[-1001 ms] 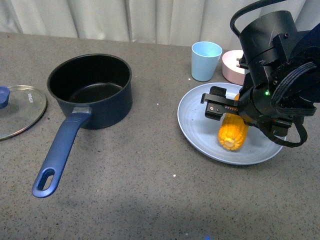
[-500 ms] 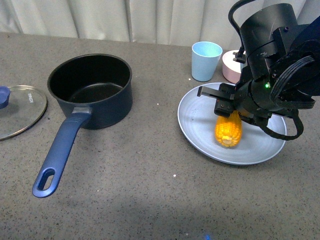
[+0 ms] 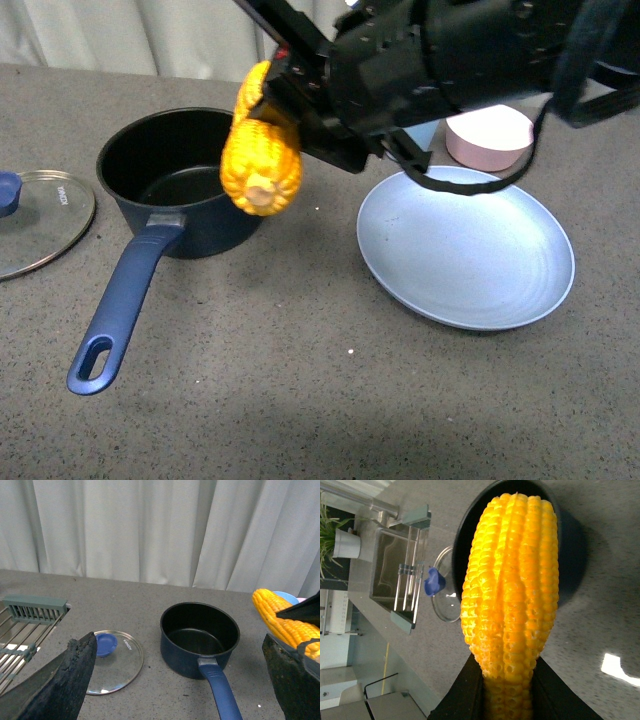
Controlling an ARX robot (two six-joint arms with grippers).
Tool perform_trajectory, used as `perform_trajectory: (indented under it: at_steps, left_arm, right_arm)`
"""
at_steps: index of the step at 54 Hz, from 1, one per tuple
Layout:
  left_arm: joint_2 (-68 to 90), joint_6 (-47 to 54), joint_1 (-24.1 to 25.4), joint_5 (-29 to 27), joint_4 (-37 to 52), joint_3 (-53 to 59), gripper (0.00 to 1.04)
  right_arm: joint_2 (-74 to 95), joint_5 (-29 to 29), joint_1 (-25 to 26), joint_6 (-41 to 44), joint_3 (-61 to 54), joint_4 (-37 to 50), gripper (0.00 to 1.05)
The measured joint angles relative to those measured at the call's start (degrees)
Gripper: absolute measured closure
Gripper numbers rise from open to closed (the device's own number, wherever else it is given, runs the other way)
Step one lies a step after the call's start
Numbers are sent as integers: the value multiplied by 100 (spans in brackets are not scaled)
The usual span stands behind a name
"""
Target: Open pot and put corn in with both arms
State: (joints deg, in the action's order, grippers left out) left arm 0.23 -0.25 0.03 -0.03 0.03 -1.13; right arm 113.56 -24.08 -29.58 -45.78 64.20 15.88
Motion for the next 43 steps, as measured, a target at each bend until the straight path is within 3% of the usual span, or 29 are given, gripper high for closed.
perform_trajectory:
  at_steps: [19,43]
  left_arm:
    - [0,0,0,2,0,0,7]
    - [0,0,0,2,0,0,7]
  right_arm:
    - [573,876,-588,-776,852,240,89]
    - [876,1945,-741,-1279,1290,249,90]
